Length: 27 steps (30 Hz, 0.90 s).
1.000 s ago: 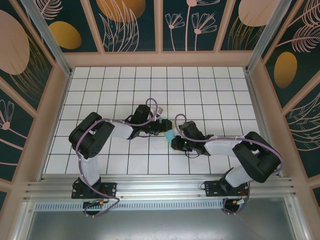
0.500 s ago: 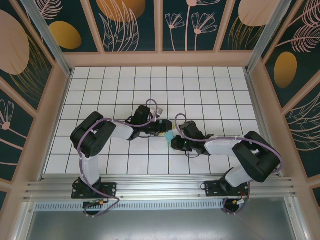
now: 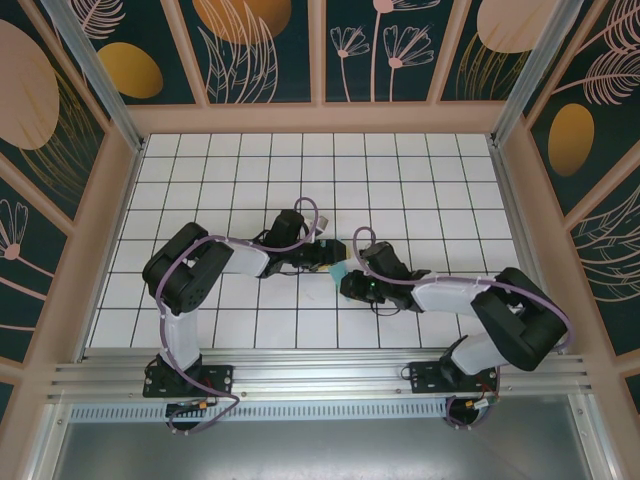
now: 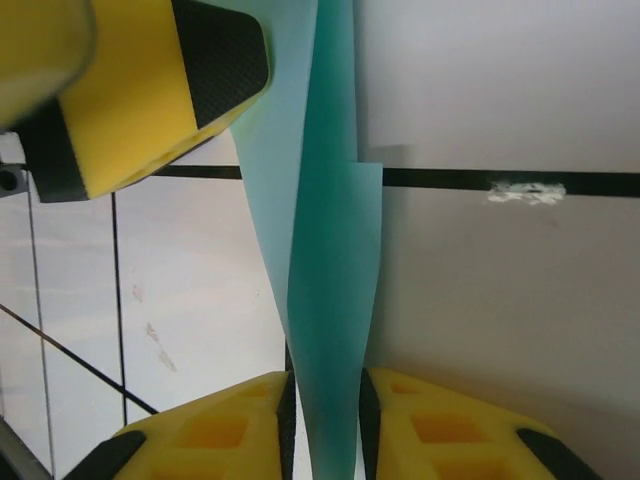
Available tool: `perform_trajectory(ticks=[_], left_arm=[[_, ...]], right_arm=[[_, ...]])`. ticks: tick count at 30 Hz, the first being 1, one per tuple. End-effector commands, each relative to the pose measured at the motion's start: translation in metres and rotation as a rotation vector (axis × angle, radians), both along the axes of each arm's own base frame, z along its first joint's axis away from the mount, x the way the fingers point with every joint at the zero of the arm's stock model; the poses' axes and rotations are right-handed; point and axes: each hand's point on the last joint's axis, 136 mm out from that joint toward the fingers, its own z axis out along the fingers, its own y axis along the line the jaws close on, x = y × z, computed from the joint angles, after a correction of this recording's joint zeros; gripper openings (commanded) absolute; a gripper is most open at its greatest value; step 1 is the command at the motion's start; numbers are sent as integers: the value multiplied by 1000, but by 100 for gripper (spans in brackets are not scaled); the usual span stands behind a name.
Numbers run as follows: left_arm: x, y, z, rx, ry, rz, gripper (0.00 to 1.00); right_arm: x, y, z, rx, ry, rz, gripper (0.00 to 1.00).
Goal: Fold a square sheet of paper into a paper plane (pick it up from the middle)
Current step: Fold the wing for the fifth time at the center of the table.
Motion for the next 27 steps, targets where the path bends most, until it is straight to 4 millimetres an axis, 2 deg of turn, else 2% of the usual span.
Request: perform_trajectory(ticks=[1, 3, 7, 11, 18, 25, 27], left_arm=[[-2, 13, -41, 125, 34, 22, 69], [-3, 13, -40, 122, 32, 19, 69], [-3, 13, -41, 125, 31, 16, 69], [-4, 13, -40, 123, 28, 11, 69], [-5, 13, -39, 125, 28, 6, 69], [-4, 13, -39, 130, 27, 4, 69], [-5, 13, -38, 131, 25, 2, 69]], right_arm=[[-3, -11, 9, -9, -15, -39, 31], [-5, -12, 13, 9, -26, -36, 33], [-11, 0, 14, 78, 1, 21, 35], [-7, -7, 0, 31, 33, -15, 33], [-12, -15, -21, 10, 99, -41, 17], [-24, -21, -35, -20, 162, -35, 16], [-28, -20, -35, -21, 164, -18, 18]])
